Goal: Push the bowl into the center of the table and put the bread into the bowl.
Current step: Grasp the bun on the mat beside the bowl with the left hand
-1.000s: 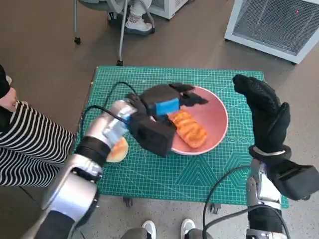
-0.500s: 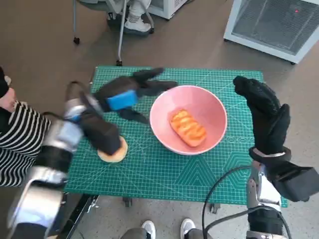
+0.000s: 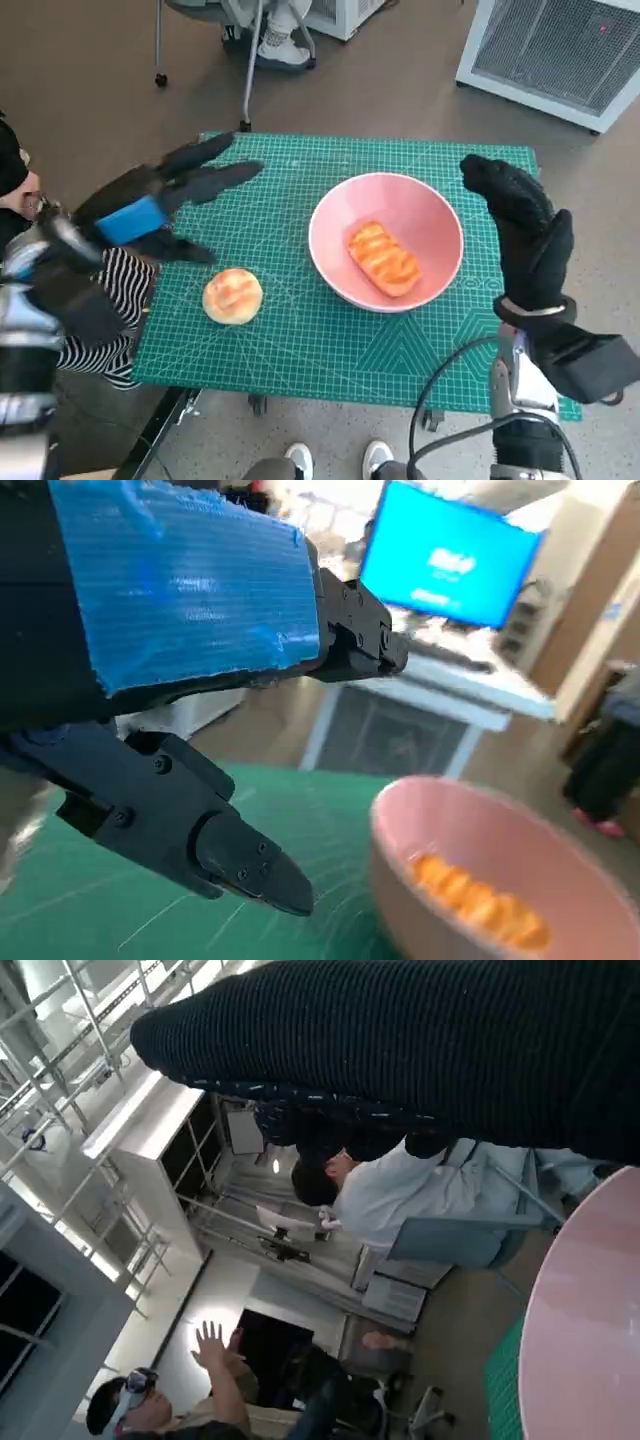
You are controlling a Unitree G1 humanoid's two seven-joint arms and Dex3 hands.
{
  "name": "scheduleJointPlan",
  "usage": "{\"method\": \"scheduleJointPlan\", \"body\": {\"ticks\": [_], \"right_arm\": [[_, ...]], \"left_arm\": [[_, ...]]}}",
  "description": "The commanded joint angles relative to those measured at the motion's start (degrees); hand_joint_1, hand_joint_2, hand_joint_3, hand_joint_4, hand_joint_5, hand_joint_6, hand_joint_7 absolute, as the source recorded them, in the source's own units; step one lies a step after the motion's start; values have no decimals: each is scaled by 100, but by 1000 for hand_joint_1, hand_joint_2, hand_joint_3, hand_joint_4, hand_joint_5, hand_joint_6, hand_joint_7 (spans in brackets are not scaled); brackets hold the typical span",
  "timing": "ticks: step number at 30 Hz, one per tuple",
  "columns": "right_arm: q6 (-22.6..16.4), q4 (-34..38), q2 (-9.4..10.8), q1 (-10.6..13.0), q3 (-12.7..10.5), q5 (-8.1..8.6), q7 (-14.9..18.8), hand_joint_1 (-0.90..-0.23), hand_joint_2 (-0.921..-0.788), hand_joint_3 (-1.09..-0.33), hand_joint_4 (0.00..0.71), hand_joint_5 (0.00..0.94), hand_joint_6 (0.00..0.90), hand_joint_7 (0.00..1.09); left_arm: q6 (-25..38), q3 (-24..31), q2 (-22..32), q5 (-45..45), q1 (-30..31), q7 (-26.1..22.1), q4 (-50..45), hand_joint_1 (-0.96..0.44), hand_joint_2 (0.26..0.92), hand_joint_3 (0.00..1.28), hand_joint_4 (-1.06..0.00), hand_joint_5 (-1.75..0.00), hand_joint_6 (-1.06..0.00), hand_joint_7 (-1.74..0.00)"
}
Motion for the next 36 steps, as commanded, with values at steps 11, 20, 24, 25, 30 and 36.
{"method": "scheduleJointPlan", "body": {"ticks": [11,20,24,25,30,36], "right_arm": [[106,149,-34,11,-4,0,154,-753,-921,-771,155,0,57,476],[123,135,-86,12,-16,7,187,-747,-921,-774,156,0,54,482],[127,137,-96,16,-17,15,202,-745,-921,-774,156,1,54,484],[128,139,-98,17,-19,17,206,-745,-921,-774,156,1,53,484],[138,139,-104,22,-32,32,234,-744,-921,-775,155,0,52,486],[166,127,-129,36,-56,62,272,-743,-921,-776,155,0,50,489]], "left_arm": [[997,-47,327,417,855,-462,-793,-369,760,0,-100,-8,-311,-47],[1547,-243,264,626,1053,-774,-1081,-344,752,0,-100,-4,-307,-40],[1504,-374,147,737,1039,-738,-919,-353,750,0,-102,-4,-305,-37],[1467,-403,118,774,1030,-702,-858,-353,749,0,-103,-4,-305,-37],[1147,-640,-121,1111,864,-358,-227,-341,735,0,-109,-5,-304,-35],[852,-950,-463,1520,523,102,767,-325,725,0,-111,-4,-303,-32]]}}
